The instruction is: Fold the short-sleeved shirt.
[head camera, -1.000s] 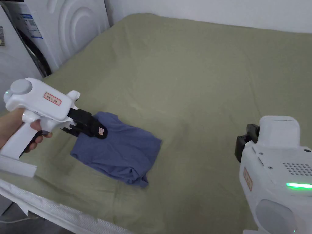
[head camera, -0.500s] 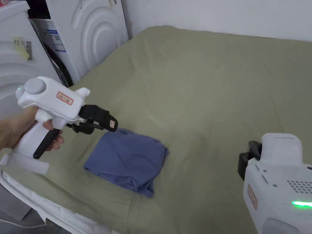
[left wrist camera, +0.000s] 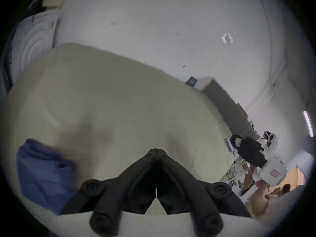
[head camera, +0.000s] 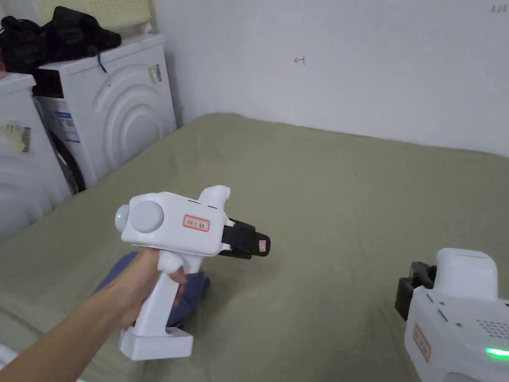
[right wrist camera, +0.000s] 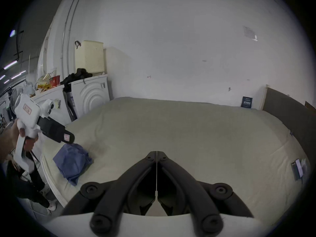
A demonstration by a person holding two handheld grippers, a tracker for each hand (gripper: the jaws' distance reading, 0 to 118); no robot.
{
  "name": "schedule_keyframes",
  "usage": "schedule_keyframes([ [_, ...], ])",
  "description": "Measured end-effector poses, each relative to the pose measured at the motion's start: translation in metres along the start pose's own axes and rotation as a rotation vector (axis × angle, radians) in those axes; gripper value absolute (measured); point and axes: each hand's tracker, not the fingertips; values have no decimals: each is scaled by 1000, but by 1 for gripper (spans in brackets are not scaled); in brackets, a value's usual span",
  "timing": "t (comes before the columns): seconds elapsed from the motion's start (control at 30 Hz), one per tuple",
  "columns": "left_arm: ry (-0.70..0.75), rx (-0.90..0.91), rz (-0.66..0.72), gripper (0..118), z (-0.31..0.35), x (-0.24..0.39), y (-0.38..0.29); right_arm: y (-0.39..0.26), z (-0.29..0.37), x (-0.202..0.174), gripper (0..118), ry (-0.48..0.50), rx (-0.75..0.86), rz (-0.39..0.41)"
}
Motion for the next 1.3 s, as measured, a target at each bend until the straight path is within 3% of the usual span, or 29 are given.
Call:
schedule_keyframes([
  [0.1, 99, 130, -83, 0, -30, 82, -10, 8, 22, 46, 1, -74, 19, 31],
  [0.2, 298, 285, -214, 0, -57, 145, -16, 16, 38, 87, 1, -149, 30, 59],
  [0.27, 321, 386, -268, 0, -66, 184, -22, 19, 45, 111, 1, -190, 53, 64],
  [0.43, 444, 497, -359, 0, -77, 233, -29, 33, 51, 143, 1, -249, 82, 98],
  [0.6, 494, 557, -463, 0, -68, 246, -39, 44, 60, 147, 1, -268, 142, 78],
  [0.97, 494, 563, -399, 0, -50, 241, -28, 47, 60, 134, 2, -256, 190, 64],
  [1.0, 490, 568, -398, 6, -48, 242, -27, 48, 61, 134, 6, -262, 205, 63],
  [1.03, 492, 568, -398, 28, -48, 243, -28, 49, 62, 135, 24, -275, 230, 53],
  [1.07, 515, 568, -408, 64, -49, 244, -26, 51, 64, 136, 57, -287, 237, 42],
  [1.1, 536, 565, -411, 105, -50, 245, -26, 54, 65, 137, 99, -286, 239, 32],
  [1.13, 547, 566, -408, 118, -51, 244, -25, 56, 64, 140, 116, -282, 232, 24],
  [1.17, 550, 559, -401, 118, -52, 243, -23, 57, 63, 143, 114, -285, 222, 10],
  [1.2, 514, 623, -385, 118, -43, 247, -18, 22, 79, 144, 118, -310, 321, 13],
  [1.27, 546, 584, -406, 118, -37, 252, -6, -5, 86, 149, 118, -316, 270, 30],
  [1.3, 547, 598, -407, 118, -34, 254, -3, 55, 73, 143, 118, -320, 275, 37],
])
